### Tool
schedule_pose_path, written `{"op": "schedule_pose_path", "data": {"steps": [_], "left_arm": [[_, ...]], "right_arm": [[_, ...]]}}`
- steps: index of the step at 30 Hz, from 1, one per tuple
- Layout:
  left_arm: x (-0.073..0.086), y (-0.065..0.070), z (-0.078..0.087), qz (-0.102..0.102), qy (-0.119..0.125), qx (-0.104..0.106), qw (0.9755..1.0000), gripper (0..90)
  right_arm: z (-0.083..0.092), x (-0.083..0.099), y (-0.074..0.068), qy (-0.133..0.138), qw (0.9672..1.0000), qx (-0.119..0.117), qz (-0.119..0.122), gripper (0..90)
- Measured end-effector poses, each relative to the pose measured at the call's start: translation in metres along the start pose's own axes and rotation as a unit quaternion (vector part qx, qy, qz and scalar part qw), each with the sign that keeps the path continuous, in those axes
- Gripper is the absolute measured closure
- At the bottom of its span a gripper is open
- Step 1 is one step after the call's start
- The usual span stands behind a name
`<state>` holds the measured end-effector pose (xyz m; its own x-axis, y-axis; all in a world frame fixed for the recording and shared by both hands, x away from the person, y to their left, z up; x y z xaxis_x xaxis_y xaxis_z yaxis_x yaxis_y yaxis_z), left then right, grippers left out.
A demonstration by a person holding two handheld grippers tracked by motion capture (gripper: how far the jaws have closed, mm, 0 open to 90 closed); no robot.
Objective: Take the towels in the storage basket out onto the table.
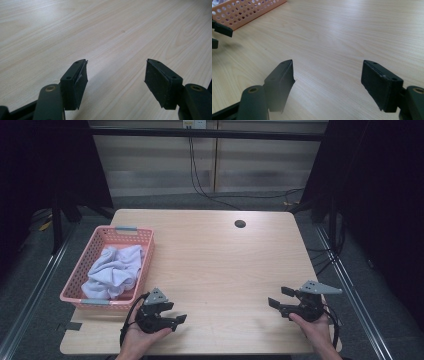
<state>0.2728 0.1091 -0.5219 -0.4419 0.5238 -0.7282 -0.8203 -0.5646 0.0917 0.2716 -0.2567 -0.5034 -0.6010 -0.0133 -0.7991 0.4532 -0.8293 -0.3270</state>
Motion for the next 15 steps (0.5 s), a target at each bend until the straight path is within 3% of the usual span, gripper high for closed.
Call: {"op": "schedule_pose_path", "data": {"steps": [9, 12, 15], "left_arm": [[-0.004, -0.001, 0.001, 0.012, 0.011, 0.008, 0.9998, 29.4], [-0.008, -0.001, 0.006, 0.013, 0.020, 0.006, 0.9997, 29.1], [-0.010, 0.001, 0.013, -0.004, 0.017, -0.002, 0.9998, 29.3]], "right_arm": [[0.005, 0.001, 0.001, 0.006, 0.9999, 0.001, -0.008, 25.2], [0.009, 0.003, -0.001, 0.003, 1.0000, 0.009, 0.001, 25.1], [0.011, 0.007, -0.003, -0.005, 0.9999, 0.010, 0.002, 24.7]]}}
Point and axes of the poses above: each handheld gripper's, and its own axes: z roughly backward along the jaws, x roughly out of its underside, y roughly to its right, the point moved 7 cm from there along -z, roughly forward along the jaws, and after that the axes turned 9 degrees about -z, right-handed, at the moved point
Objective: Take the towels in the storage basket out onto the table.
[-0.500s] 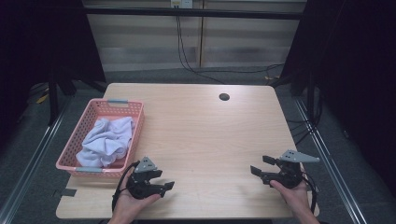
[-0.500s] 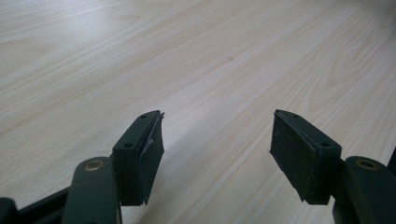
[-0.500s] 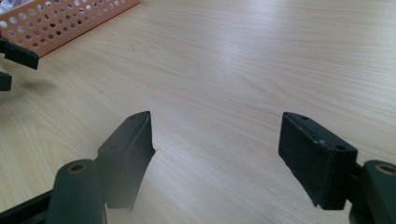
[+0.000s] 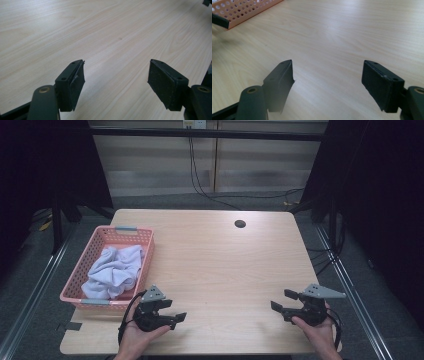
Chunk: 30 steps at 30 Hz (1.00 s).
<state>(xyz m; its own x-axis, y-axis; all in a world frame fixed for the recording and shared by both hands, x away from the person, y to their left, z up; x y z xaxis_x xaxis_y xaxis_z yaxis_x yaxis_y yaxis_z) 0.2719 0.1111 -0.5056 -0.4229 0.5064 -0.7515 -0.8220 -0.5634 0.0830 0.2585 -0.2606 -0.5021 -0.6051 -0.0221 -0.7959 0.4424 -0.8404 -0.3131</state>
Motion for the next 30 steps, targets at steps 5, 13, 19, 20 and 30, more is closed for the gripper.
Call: {"op": "schedule_pose_path", "data": {"steps": [5, 13, 19, 20, 30], "left_arm": [[-0.012, -0.003, 0.019, -0.006, 0.017, -0.005, 0.9998, 28.2], [-0.023, -0.028, 0.051, -0.003, 0.026, -0.025, 0.9994, 25.4], [-0.032, -0.064, 0.070, 0.008, 0.005, -0.050, 0.9987, 24.4], [-0.033, -0.072, 0.074, 0.009, 0.002, -0.057, 0.9983, 24.1], [-0.021, -0.128, 0.101, 0.050, -0.019, -0.098, 0.9937, 22.5]], "right_arm": [[0.010, 0.014, -0.005, -0.021, 0.9996, 0.005, 0.019, 24.3], [0.014, 0.010, -0.002, -0.013, 0.9996, -0.022, 0.008, 24.0], [0.014, 0.004, -0.003, 0.006, 0.9995, -0.027, 0.016, 21.6], [0.014, 0.005, -0.003, 0.003, 0.9994, -0.032, 0.013, 21.5], [0.008, 0.007, -0.003, -0.009, 0.9992, -0.036, 0.016, 20.6]]}}
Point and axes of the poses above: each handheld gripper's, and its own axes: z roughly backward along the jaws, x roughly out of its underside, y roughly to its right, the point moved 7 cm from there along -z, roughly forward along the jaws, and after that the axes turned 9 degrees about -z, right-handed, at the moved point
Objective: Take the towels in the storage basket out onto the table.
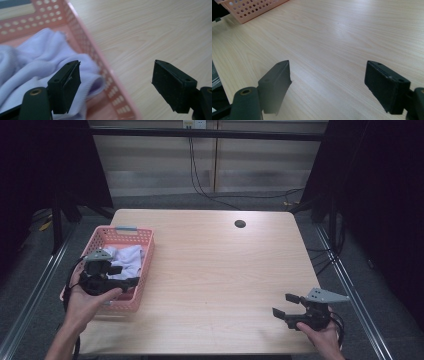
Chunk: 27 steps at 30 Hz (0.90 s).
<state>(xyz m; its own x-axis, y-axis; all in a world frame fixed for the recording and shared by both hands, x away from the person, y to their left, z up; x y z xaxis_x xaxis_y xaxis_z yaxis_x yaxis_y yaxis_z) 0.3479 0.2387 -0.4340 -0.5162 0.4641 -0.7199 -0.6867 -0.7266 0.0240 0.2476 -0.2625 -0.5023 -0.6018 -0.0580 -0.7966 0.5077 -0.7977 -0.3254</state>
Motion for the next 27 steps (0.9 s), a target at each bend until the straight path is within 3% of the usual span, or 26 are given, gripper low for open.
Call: {"op": "schedule_pose_path", "data": {"steps": [5, 8, 13, 15, 17, 20, 21, 22, 23, 24, 25, 27], "left_arm": [[0.018, -0.033, 0.002, 0.028, -0.019, -0.025, 0.9991, 19.4], [0.024, -0.048, 0.004, 0.032, -0.030, -0.038, 0.9983, 17.8], [0.035, -0.070, -0.001, 0.049, -0.052, -0.028, 0.9970, 17.1], [0.041, -0.074, -0.008, 0.046, -0.063, -0.025, 0.9967, 17.0], [0.047, -0.077, -0.013, 0.051, -0.087, -0.031, 0.9945, 16.2], [0.052, -0.079, -0.022, 0.040, -0.125, -0.040, 0.9906, 15.5], [0.053, -0.080, -0.024, 0.025, -0.141, -0.039, 0.9889, 15.2], [0.053, -0.081, -0.027, 0.022, -0.153, -0.038, 0.9873, 14.3], [0.053, -0.082, -0.031, 0.031, -0.165, -0.037, 0.9852, 12.3], [0.053, -0.082, -0.034, 0.035, -0.167, -0.034, 0.9847, 9.7], [0.055, -0.083, -0.037, 0.032, -0.178, -0.024, 0.9832, 5.3], [0.059, -0.084, -0.045, 0.033, -0.203, -0.014, 0.9786, 2.3]], "right_arm": [[-0.003, 0.001, -0.001, -0.007, 1.0000, -0.004, 0.003, 20.3], [-0.004, 0.001, -0.001, -0.009, 0.9999, -0.004, 0.005, 20.1], [-0.004, -0.001, -0.002, -0.003, 1.0000, 0.000, 0.005, 21.6], [-0.005, 0.000, -0.001, -0.006, 0.9999, 0.001, 0.008, 21.4], [-0.005, 0.000, -0.001, -0.007, 0.9999, 0.001, 0.008, 21.4], [-0.005, 0.000, -0.001, -0.007, 1.0000, 0.000, 0.007, 21.4], [-0.005, 0.000, -0.001, -0.007, 1.0000, -0.001, 0.006, 21.3], [-0.006, 0.000, -0.002, -0.007, 1.0000, -0.001, 0.006, 21.3], [-0.006, 0.000, -0.002, -0.007, 1.0000, -0.001, 0.006, 21.3], [-0.006, 0.000, -0.002, -0.009, 0.9999, -0.003, 0.005, 21.3], [-0.006, 0.001, -0.002, -0.010, 0.9999, -0.004, 0.008, 21.3], [-0.006, 0.001, -0.003, -0.011, 0.9999, -0.006, 0.008, 21.3]]}}
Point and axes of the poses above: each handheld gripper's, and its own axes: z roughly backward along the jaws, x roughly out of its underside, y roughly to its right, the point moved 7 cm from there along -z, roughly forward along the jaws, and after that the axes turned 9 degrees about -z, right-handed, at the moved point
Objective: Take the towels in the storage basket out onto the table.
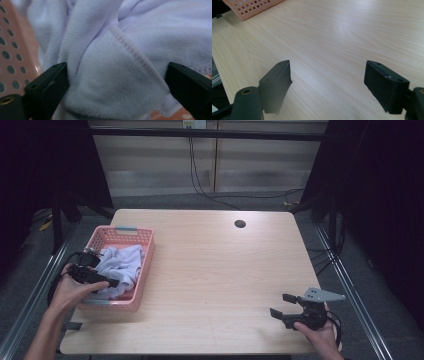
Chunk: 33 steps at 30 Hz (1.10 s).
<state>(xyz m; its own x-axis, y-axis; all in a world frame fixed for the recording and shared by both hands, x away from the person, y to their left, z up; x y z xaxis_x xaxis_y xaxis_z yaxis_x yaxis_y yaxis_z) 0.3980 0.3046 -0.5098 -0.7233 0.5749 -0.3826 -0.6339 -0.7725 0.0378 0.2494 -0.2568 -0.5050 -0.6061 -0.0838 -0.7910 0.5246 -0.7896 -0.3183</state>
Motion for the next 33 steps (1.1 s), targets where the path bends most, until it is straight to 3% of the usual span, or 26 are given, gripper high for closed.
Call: {"op": "schedule_pose_path", "data": {"steps": [5, 8, 9, 16, 22, 26, 28, 33], "left_arm": [[-0.003, 0.004, -0.014, -0.015, -0.064, -0.012, 0.9978, 2.3], [-0.008, 0.002, -0.018, 0.004, -0.077, -0.008, 0.9970, 8.0], [-0.008, 0.001, -0.019, 0.001, -0.080, -0.006, 0.9968, 11.4], [-0.011, 0.001, -0.023, 0.030, -0.075, -0.033, 0.9962, 23.6], [-0.013, 0.002, -0.025, 0.056, -0.072, -0.040, 0.9950, 26.7], [-0.015, 0.002, -0.025, 0.053, -0.075, -0.045, 0.9948, 31.2], [-0.017, 0.001, -0.025, 0.063, -0.072, -0.046, 0.9944, 33.3], [-0.024, -0.002, -0.022, 0.078, -0.071, -0.036, 0.9938, 42.7]], "right_arm": [[-0.001, 0.001, -0.001, -0.002, 1.0000, -0.005, 0.002, 21.4], [-0.002, 0.000, -0.001, -0.004, 1.0000, -0.005, 0.002, 21.4], [-0.002, 0.000, -0.001, -0.005, 1.0000, -0.005, 0.002, 21.4], [-0.002, 0.001, -0.002, -0.007, 0.9999, -0.007, 0.006, 22.1], [-0.003, 0.001, -0.003, -0.010, 0.9999, -0.007, 0.010, 22.0], [-0.004, 0.001, -0.004, -0.012, 0.9998, -0.006, 0.013, 22.0], [-0.005, 0.000, -0.004, -0.011, 0.9998, -0.009, 0.015, 22.2], [-0.007, 0.000, -0.005, -0.015, 0.9997, -0.010, 0.018, 22.3]]}}
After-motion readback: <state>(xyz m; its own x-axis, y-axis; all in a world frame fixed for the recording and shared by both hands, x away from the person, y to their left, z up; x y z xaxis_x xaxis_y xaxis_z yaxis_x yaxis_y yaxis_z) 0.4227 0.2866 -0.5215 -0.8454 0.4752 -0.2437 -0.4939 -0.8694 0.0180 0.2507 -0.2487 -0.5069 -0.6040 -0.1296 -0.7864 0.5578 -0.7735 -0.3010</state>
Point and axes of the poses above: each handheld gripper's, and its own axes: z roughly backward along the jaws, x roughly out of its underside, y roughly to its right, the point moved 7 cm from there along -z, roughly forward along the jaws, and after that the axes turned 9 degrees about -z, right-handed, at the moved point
